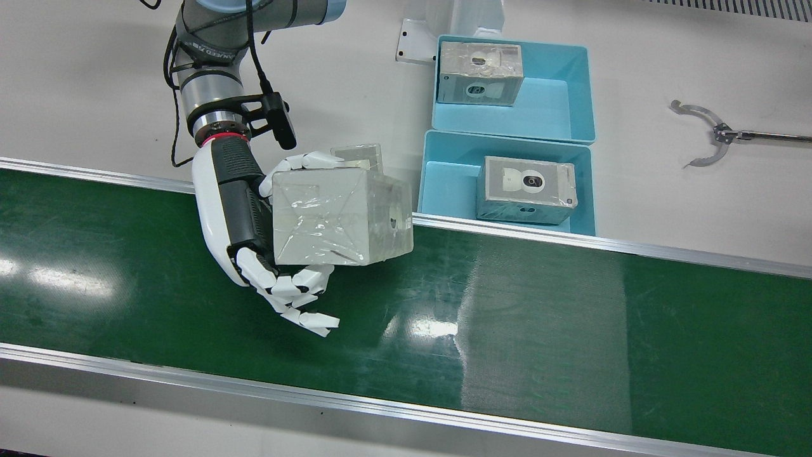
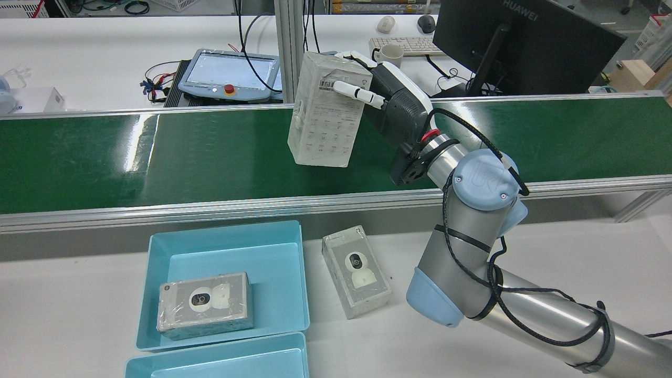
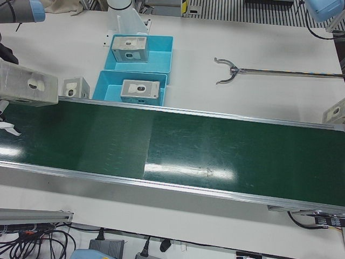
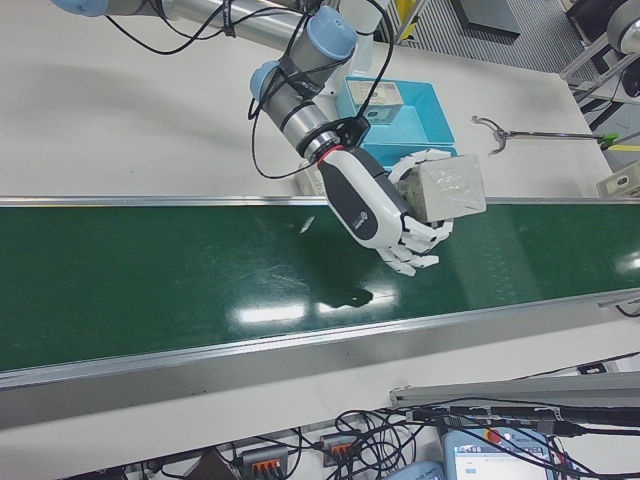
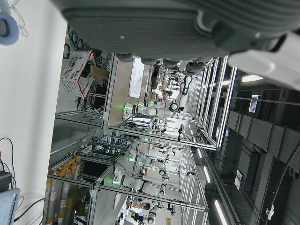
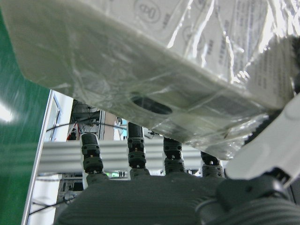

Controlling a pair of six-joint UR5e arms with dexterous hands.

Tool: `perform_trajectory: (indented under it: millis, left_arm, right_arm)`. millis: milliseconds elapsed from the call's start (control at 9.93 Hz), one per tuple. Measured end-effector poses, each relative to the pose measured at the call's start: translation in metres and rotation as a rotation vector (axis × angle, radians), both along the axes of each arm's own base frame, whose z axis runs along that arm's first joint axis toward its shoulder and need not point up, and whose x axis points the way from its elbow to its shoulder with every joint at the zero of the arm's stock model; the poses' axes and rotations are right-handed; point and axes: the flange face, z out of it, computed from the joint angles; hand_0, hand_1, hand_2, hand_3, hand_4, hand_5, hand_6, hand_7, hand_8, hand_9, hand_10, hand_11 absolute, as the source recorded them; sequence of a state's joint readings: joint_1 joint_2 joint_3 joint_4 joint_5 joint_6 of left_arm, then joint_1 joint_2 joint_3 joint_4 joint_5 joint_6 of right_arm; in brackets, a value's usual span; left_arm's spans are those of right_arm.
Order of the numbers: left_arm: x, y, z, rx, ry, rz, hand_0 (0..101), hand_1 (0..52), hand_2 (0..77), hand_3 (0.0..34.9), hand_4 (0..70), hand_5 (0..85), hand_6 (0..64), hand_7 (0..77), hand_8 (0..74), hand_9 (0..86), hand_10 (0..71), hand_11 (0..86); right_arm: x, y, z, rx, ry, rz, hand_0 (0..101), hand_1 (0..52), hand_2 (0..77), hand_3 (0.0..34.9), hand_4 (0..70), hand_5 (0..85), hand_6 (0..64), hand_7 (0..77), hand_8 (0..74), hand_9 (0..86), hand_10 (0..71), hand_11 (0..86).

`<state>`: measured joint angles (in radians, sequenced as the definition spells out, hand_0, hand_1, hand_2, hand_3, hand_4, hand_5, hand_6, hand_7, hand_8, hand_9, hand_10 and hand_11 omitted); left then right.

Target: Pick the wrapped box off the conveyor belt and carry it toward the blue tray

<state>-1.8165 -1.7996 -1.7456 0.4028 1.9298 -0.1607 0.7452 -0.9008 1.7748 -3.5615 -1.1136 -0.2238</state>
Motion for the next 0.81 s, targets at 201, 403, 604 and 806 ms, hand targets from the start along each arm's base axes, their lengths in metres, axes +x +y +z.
perform_trajectory:
  millis: [201,403,604,806]
  left_arm:
    - [0.0,0.0,0.0,0.0,0.0,0.0,0,0.0,1.1,0.0,0.0,0.5,0.0,0.5,0.5,0.0,0.5,0.0]
    - [0.0,0.0,0.0,0.0,0.0,0.0,0,0.0,1.1,0.0,0.0,0.5,0.0,0.5,0.5,0.0,0.0,0.0]
    - [0.0,0.0,0.0,0.0,0.0,0.0,0,0.0,1.1,0.0,0.0,0.5,0.0,0.5,0.5,0.0,0.5,0.0]
    - [0.0,0.0,0.0,0.0,0.0,0.0,0,0.0,1.1,0.0,0.0,0.5,0.0,0.5,0.0,0.0,0.5,0.0]
  right_arm:
    - [-0.025,0.038,-0.029,0.044,-0.058,-0.048,41,7.6,28.9,24.3,22.4,49.1,24.0,56.7,14.2,27.3,12.5,18.0]
    - [-0.059,0.094,-0.067,0.086,-0.121,-0.091,45,7.1,29.5,20.0,22.9,49.6,22.9,58.9,13.1,25.1,9.3,14.2]
    - [-0.07,0.136,-0.09,0.113,-0.139,-0.096,46,7.1,29.5,20.1,22.9,49.6,22.9,57.3,10.9,22.9,8.7,13.1]
    - [-0.07,0.152,-0.094,0.11,-0.118,-0.098,46,7.1,29.5,21.5,22.9,49.6,18.5,55.6,2.2,15.3,4.4,7.6]
